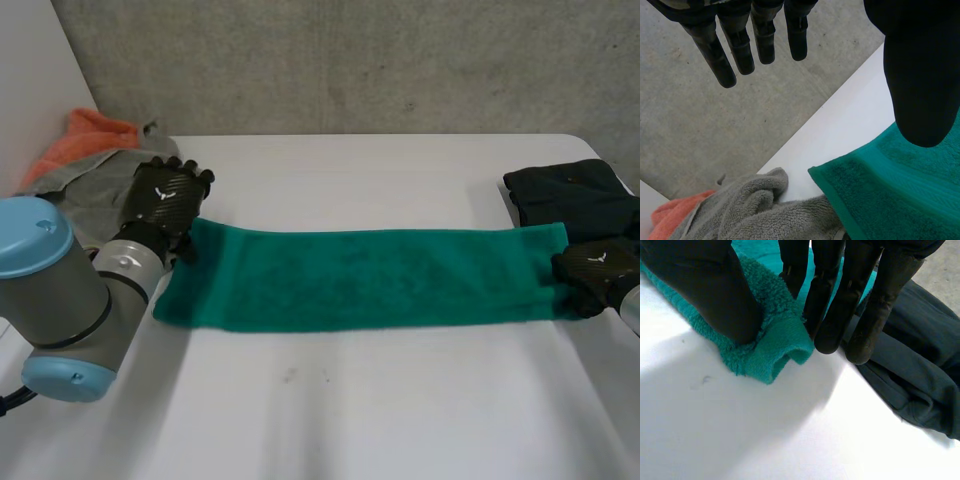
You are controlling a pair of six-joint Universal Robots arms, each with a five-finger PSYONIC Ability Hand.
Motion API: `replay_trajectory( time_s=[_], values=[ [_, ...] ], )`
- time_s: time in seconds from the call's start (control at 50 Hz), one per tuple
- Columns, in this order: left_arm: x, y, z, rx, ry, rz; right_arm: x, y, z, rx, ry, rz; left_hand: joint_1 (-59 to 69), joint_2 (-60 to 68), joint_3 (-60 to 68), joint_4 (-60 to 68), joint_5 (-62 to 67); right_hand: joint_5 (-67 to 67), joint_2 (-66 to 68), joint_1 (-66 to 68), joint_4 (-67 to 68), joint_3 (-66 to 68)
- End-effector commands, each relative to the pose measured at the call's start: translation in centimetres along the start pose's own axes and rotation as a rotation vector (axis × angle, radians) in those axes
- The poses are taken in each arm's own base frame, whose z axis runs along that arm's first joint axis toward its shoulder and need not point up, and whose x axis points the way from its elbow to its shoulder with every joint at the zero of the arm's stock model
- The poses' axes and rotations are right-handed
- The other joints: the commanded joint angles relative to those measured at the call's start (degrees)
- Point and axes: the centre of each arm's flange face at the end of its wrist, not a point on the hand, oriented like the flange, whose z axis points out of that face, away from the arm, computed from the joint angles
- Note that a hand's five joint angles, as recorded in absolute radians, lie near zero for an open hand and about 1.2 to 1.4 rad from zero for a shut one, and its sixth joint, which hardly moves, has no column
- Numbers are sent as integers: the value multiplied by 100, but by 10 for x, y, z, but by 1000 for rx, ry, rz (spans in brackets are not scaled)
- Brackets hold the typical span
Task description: Fold the laundry.
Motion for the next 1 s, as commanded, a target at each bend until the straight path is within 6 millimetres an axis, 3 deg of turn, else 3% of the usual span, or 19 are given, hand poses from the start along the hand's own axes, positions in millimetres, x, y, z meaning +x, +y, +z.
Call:
replay_trajectory(
  time_s=[0.02,0.08,0.18,0.26,0.32,0.42,0.48,0.54,0.58,0.62,0.64,0.7,0.72,0.8,0.84,0.86,0.88,0.92,1.0],
  values=[
    [-4,-10,-6,18,-7,2,41,-5,-18,22,140,-26,-115,-39,-36,-14,46,1432,1277,2401,1212,1220],
    [-7,-16,-9,28,-13,1,61,-6,-26,28,195,-30,-115,-39,-36,-14,46,1432,1277,2401,1212,1220],
    [-10,-22,-15,36,-19,2,109,14,-40,-31,320,-41,-132,-56,-52,-31,29,1432,1277,2401,1212,1220],
    [-12,-22,-19,29,-20,1,127,15,-43,-54,371,-123,-132,-56,-52,-31,29,1432,1277,2401,1212,1220],
    [-12,-21,-21,24,-20,0,125,5,-45,-49,366,-174,-132,-56,-52,-31,29,1432,1277,2401,1212,1220],
    [-13,-19,-23,17,-23,-1,79,-66,-44,126,267,-275,-165,-90,-86,-65,-4,1432,1277,2401,1212,1220],
    [-15,-19,-23,15,-26,-2,47,-96,-43,217,203,-294,-165,-90,-86,-65,-4,1432,1277,2401,1212,1220],
    [-15,-20,-25,11,-25,-7,-4,-135,-47,352,92,-341,-165,-90,-86,-65,-4,1432,1277,2401,1212,1220],
    [-17,-23,-26,18,-28,-19,-52,-162,-55,454,-10,-390,-165,-90,-86,-65,-4,1432,1277,2401,1212,1220],
    [-18,-25,-26,22,-30,-28,-88,-172,-59,510,-92,-415,-165,-90,-86,-65,-4,1432,1277,2401,1212,1220],
    [-18,-25,-26,25,-31,-34,-125,-174,-62,553,-182,-441,-165,-90,-86,-65,-4,1432,1277,2401,1212,1220],
    [-19,-30,-28,37,-35,-53,-180,-173,-72,610,-307,-491,-165,-90,-86,-65,-4,1432,1277,2401,1212,1220],
    [-20,-31,-29,38,-36,-58,-211,-166,-78,628,-378,-526,-165,-90,-86,-65,-4,1432,1277,2401,1212,1220],
    [-19,-33,-30,41,-31,-76,-262,-141,-85,626,-501,-612,-165,-90,-86,-65,-4,1432,1277,2401,1212,1220],
    [-17,-34,-31,45,-26,-79,-272,-131,-85,617,-528,-639,-165,-90,-86,-65,-4,1432,1277,2401,1212,1220],
    [-17,-34,-30,45,-25,-79,-275,-129,-84,616,-535,-647,-165,-90,-86,-65,-4,72,-83,1042,-148,-140],
    [-16,-35,-30,49,-23,-80,-274,-129,-84,619,-534,-649,-165,-90,-86,-65,-4,-2889,-3044,-1919,-3109,-3101],
    [-15,-37,-30,56,-19,-80,-271,-133,-84,624,-523,-643,-165,-90,-86,-65,-4,-5364,-5519,-4394,-5584,-5575],
    [-6,-46,-30,88,7,-83,-260,-143,-87,627,-488,-591,-165,-90,-86,-65,-4,-5568,-5723,-4599,-5788,-5780]
  ],
)
